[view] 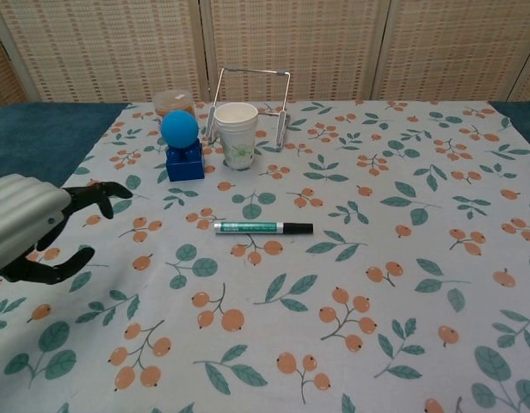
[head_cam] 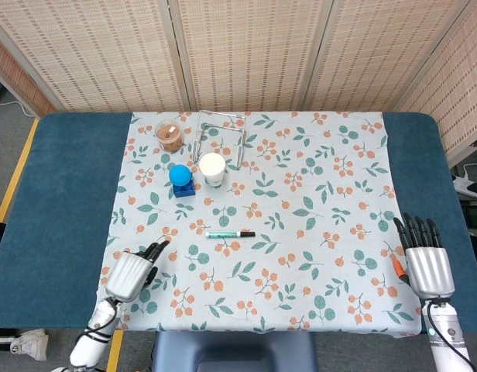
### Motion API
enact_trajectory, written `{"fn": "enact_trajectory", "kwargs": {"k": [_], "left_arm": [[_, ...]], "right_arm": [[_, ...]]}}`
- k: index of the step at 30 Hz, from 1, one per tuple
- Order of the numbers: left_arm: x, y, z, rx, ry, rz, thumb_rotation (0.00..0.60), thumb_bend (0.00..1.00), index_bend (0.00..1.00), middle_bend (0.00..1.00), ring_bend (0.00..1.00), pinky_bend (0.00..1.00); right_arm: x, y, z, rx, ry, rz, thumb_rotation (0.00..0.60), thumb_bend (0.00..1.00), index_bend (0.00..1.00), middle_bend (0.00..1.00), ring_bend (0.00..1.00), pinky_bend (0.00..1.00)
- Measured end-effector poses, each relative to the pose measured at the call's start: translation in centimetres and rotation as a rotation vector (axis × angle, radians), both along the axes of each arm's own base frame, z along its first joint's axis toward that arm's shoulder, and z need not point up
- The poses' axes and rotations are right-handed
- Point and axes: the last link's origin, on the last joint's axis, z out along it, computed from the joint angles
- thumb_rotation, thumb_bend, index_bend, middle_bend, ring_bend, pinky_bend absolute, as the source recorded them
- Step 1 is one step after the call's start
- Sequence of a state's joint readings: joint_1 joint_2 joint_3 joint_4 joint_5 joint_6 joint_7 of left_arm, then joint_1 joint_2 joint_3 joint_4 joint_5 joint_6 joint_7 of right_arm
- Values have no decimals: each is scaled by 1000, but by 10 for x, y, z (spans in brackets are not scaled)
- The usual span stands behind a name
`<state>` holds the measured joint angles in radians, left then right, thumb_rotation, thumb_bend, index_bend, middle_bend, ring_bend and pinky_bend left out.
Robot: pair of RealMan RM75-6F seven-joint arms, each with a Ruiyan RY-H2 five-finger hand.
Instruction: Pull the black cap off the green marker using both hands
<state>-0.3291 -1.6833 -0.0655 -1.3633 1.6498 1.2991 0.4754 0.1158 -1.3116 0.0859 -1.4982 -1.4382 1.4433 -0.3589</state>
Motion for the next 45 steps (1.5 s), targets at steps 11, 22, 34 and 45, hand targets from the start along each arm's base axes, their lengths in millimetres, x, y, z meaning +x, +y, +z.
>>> {"fn": "enact_trajectory", "kwargs": {"k": [11,22,34,45], "left_arm": [[66,34,-63,-37,64,-100,600,439,130,254,740,967],[94,66,-97,-10,176,-146,600,444,226,274,742,968],[95,82,-110,55,314,-189,600,443,333,358,767,985],[96,86,-118,55,345,-195,600,443,382,394,768,985]], "right_arm": [[18,10,-4,-67,-10,92,600,187,0,0,0,0],[14,8,-2,-68,-2,55,600,187,0,0,0,0],[14,9,-3,-55,2,44,600,187,0,0,0,0],[14,8,-6,-44,7,38,600,187,0,0,0,0]]}}
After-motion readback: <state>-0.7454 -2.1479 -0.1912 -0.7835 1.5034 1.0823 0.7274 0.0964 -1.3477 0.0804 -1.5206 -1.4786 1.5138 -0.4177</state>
